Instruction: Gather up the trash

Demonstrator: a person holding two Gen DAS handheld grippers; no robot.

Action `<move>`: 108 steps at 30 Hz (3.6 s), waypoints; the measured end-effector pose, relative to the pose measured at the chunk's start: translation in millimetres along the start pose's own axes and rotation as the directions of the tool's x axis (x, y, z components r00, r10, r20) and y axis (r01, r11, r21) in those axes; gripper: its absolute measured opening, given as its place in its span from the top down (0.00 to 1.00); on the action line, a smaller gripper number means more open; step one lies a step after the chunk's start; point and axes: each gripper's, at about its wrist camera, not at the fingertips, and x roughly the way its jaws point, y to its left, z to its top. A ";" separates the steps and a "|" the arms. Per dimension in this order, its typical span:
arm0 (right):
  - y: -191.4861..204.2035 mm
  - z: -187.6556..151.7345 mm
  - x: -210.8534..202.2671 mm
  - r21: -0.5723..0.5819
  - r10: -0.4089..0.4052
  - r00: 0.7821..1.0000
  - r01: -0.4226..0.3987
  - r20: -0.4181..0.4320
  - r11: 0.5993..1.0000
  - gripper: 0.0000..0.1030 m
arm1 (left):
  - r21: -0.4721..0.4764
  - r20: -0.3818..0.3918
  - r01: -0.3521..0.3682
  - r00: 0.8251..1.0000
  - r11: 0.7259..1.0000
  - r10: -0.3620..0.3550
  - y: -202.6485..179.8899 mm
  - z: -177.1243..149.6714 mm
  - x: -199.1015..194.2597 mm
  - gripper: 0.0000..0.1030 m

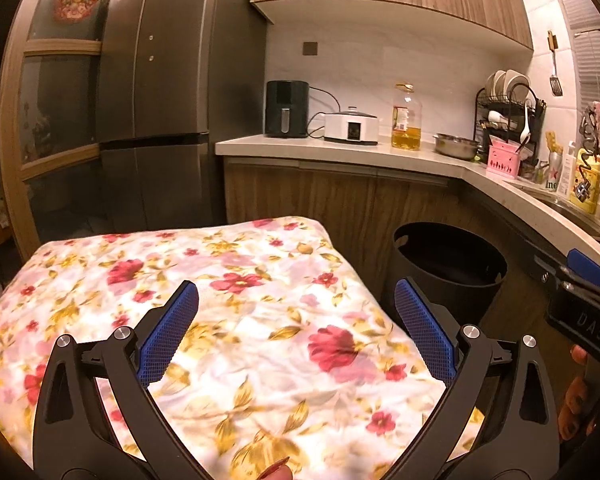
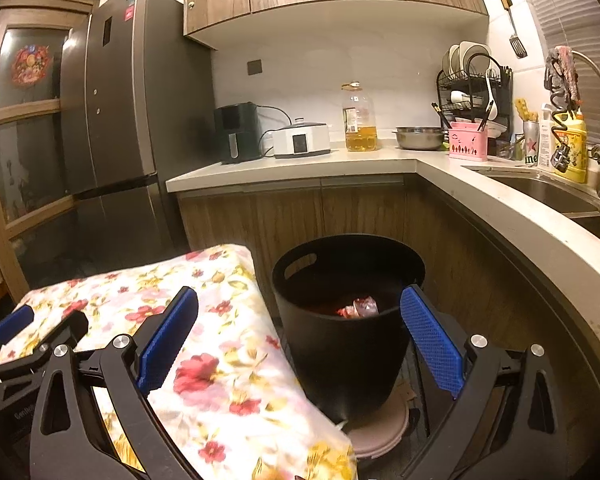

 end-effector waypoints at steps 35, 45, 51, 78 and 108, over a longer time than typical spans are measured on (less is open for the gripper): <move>35.0 -36.4 -96.8 -0.069 0.036 0.999 -0.035 0.020 0.997 0.06 | -0.013 0.050 -0.036 0.998 0.999 0.037 21.0 -21.0 -102.8 0.06; 36.8 -36.4 -96.5 -0.065 0.043 0.999 -0.042 0.017 0.997 0.06 | -0.033 0.032 -0.035 0.999 0.999 0.036 24.9 -19.8 -102.8 0.06; 36.3 -35.2 -96.4 -0.062 0.039 0.999 -0.037 0.020 0.997 0.05 | -0.026 0.031 -0.035 0.999 0.999 0.036 22.7 -19.3 -103.2 0.06; 32.1 -31.7 -97.7 -0.057 0.032 0.999 -0.031 0.023 0.998 0.06 | -0.023 0.033 -0.029 0.999 0.999 0.030 20.2 -16.8 -102.6 0.06; 30.0 -31.1 -98.7 -0.054 0.030 0.999 -0.028 0.025 0.998 0.05 | -0.049 0.011 0.003 1.000 0.999 -0.002 22.3 -19.0 -100.4 0.06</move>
